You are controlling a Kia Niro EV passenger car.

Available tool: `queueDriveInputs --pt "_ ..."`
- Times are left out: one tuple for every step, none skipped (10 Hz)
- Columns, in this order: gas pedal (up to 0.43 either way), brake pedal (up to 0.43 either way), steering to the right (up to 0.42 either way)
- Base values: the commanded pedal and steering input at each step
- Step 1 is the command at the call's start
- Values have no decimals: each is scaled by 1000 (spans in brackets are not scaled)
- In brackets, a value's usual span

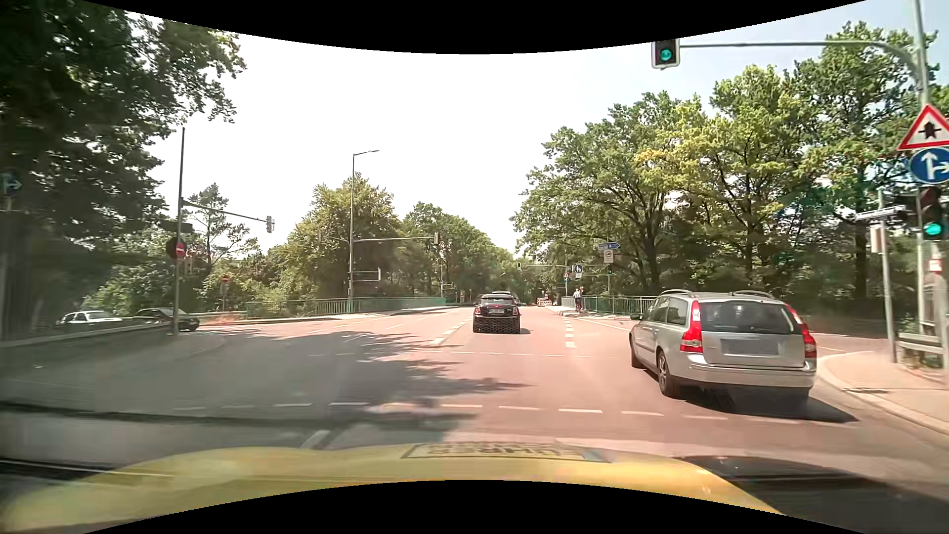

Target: Follow the waypoints while adhering to traffic rules and regulations

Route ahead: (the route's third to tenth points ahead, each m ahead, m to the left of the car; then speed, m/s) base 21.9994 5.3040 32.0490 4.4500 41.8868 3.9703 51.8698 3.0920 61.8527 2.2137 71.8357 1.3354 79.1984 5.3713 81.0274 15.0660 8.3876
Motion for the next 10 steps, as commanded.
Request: queueDriveInputs --pt "150 0 11" --pt "150 0 12" --pt "150 0 12" --pt "169 0 12" --pt "189 0 12" --pt "189 0 12" --pt "189 0 12" --pt "189 0 11" --pt "189 0 11" --pt "189 0 11"
